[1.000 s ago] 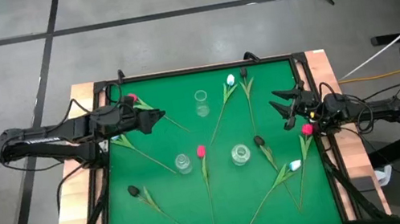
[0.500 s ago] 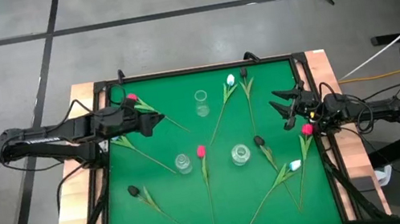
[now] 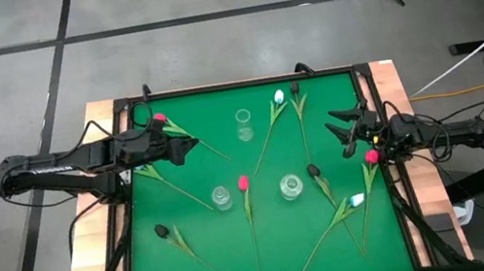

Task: Sort flowers into vase by color
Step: Put the top red tulip into the top transparent vase

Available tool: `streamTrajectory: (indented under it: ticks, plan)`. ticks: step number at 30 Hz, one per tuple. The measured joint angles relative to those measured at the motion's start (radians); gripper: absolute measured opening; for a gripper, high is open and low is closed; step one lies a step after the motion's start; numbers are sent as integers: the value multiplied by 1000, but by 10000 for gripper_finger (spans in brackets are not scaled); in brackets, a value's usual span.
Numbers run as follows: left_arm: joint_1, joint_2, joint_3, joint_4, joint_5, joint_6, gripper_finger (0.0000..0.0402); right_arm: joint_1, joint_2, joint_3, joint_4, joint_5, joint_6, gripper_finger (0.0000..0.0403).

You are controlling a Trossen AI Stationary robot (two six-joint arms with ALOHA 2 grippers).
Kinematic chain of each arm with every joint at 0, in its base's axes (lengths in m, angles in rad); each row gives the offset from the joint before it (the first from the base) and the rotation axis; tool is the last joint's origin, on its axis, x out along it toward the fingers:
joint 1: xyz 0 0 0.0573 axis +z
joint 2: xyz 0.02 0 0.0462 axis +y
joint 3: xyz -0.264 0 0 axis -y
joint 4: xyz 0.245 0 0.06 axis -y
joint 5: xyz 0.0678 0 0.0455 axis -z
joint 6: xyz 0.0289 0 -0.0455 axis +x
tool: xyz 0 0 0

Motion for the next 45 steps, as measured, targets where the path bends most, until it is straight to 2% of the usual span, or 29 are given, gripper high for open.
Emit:
streamTrajectory:
  ticks: [36, 45]
  plan:
    - [0, 0, 0, -30, -41, 23, 230, 0, 0, 0, 5, 9, -4, 193]
    - [0, 0, 1, 35, 75, 107, 230, 0, 0, 0, 5, 9, 2, 193]
